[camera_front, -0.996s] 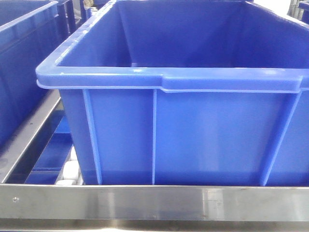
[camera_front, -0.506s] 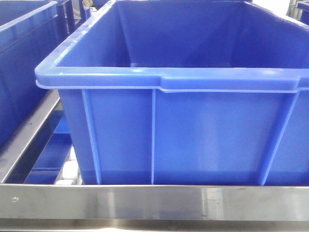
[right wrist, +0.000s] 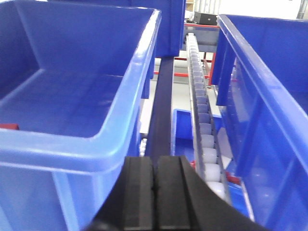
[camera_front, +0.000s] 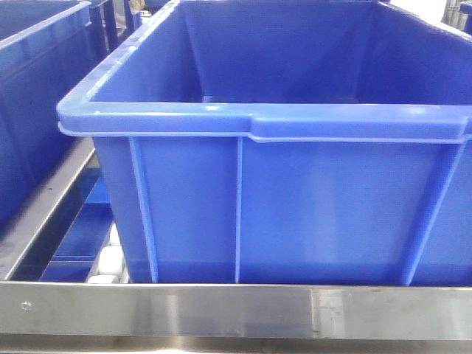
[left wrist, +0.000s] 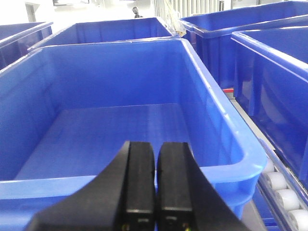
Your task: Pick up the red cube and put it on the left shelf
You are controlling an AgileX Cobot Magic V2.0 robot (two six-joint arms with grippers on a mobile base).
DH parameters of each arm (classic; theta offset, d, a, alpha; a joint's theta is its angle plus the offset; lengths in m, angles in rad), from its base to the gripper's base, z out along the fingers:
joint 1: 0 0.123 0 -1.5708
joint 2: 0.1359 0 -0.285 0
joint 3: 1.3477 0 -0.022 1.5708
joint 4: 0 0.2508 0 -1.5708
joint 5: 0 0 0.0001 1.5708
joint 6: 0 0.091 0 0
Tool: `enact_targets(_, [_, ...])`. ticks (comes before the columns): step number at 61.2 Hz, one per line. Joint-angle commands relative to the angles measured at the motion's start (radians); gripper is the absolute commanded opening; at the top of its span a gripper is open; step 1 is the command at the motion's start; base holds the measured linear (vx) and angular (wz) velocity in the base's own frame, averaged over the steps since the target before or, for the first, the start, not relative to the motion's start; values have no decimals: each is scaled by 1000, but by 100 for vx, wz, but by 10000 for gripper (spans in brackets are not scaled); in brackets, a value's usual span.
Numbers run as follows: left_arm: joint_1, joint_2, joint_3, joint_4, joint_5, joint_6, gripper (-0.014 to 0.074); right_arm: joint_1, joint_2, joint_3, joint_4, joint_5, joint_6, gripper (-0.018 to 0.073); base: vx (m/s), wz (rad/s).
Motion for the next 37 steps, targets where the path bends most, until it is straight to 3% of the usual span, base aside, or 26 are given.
enact_targets(1, [-4,8,22,-6,-83,1,106,-4,-11,-24,98,-94,-95,51,0,0])
enact_targets(7, [-4,8,22,-6,-83,1,106,-4,-11,-24,183,-99,-209,51,0,0])
enact_targets(37, [-4,8,22,-6,-83,1,106,-4,-11,-24,182,-120,-211,51,0,0])
